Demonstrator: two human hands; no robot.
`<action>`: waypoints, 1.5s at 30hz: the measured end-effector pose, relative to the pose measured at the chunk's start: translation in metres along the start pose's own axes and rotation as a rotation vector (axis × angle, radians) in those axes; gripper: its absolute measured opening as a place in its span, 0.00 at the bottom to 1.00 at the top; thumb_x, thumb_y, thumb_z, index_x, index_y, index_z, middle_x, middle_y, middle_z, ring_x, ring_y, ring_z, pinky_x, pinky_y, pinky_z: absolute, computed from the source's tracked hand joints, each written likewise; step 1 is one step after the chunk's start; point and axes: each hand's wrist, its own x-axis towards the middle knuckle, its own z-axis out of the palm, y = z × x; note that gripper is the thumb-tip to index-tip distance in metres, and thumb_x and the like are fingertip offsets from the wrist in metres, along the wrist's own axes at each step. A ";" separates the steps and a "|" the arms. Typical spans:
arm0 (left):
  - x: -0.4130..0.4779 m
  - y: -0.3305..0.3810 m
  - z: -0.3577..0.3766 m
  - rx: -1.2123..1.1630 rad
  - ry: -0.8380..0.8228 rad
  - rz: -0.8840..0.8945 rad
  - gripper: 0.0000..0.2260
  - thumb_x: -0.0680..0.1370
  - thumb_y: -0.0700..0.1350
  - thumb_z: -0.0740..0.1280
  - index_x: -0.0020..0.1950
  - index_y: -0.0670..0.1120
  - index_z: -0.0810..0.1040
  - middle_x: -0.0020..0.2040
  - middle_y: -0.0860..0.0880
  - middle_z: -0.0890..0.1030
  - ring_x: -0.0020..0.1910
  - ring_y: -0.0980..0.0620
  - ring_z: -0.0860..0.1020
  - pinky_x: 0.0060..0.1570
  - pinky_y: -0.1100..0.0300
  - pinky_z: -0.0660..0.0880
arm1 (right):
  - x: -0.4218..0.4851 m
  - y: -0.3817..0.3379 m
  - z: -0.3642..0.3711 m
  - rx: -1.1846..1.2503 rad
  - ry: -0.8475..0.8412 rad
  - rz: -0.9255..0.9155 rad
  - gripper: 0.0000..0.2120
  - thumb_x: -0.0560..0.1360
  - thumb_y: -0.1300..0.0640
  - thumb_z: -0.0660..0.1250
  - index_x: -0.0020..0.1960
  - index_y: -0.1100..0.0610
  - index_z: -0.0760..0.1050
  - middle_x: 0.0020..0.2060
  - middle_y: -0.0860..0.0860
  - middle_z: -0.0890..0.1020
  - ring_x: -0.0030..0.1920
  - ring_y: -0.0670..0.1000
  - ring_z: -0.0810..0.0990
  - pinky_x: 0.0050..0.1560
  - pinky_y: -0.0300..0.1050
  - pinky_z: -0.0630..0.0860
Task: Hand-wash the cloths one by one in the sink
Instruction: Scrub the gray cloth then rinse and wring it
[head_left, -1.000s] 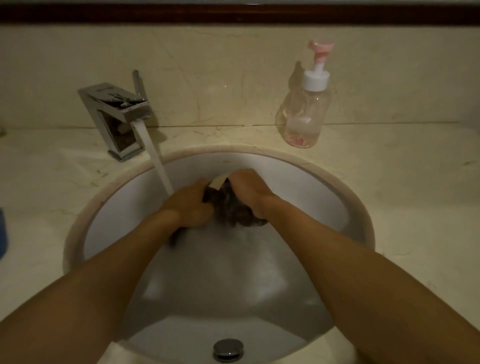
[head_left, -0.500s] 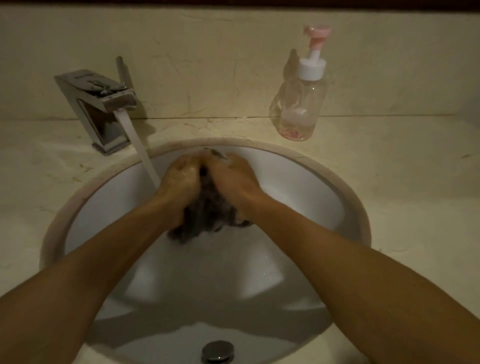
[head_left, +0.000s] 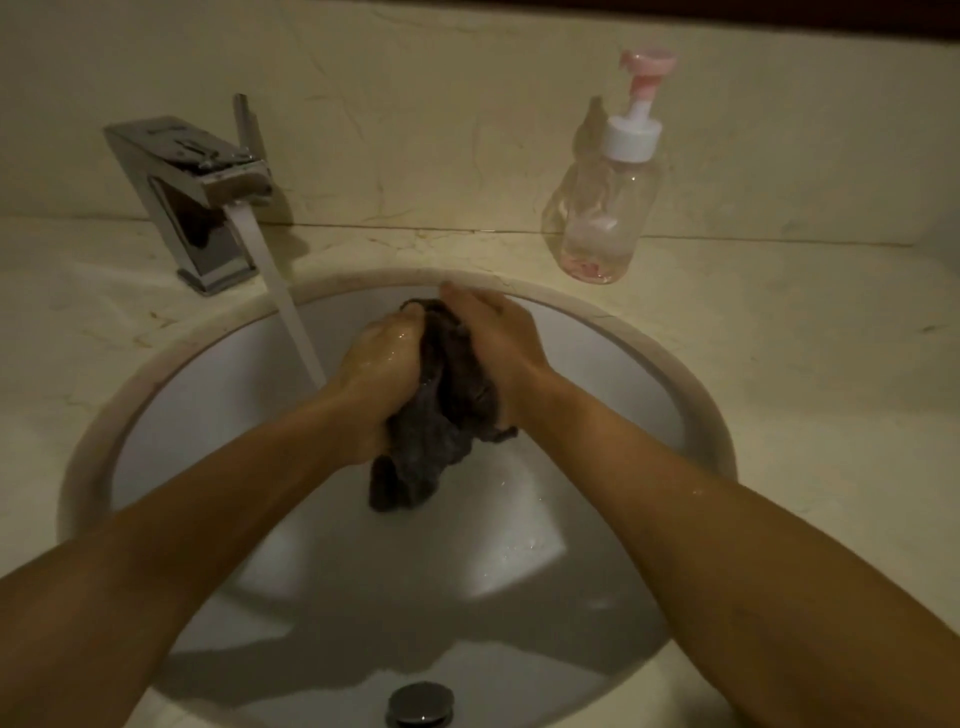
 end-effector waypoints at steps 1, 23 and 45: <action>-0.002 0.001 0.005 -0.004 -0.040 -0.018 0.18 0.84 0.56 0.57 0.61 0.48 0.80 0.53 0.43 0.85 0.54 0.42 0.83 0.57 0.46 0.80 | 0.007 0.000 -0.006 0.035 0.021 -0.014 0.21 0.82 0.42 0.66 0.68 0.55 0.78 0.61 0.52 0.82 0.61 0.53 0.80 0.70 0.56 0.74; 0.043 -0.042 -0.055 1.525 -0.288 0.094 0.29 0.77 0.64 0.61 0.70 0.47 0.70 0.66 0.45 0.74 0.60 0.43 0.75 0.62 0.47 0.74 | 0.030 0.055 -0.022 -1.392 -0.586 -0.048 0.40 0.79 0.33 0.62 0.81 0.55 0.59 0.78 0.56 0.64 0.75 0.61 0.66 0.70 0.55 0.68; -0.046 0.155 -0.173 1.195 0.426 0.318 0.41 0.74 0.71 0.64 0.77 0.45 0.63 0.72 0.43 0.72 0.64 0.42 0.74 0.55 0.51 0.71 | 0.020 -0.154 0.064 -0.514 -0.283 -0.401 0.41 0.75 0.36 0.72 0.79 0.57 0.65 0.73 0.54 0.72 0.70 0.53 0.73 0.68 0.48 0.73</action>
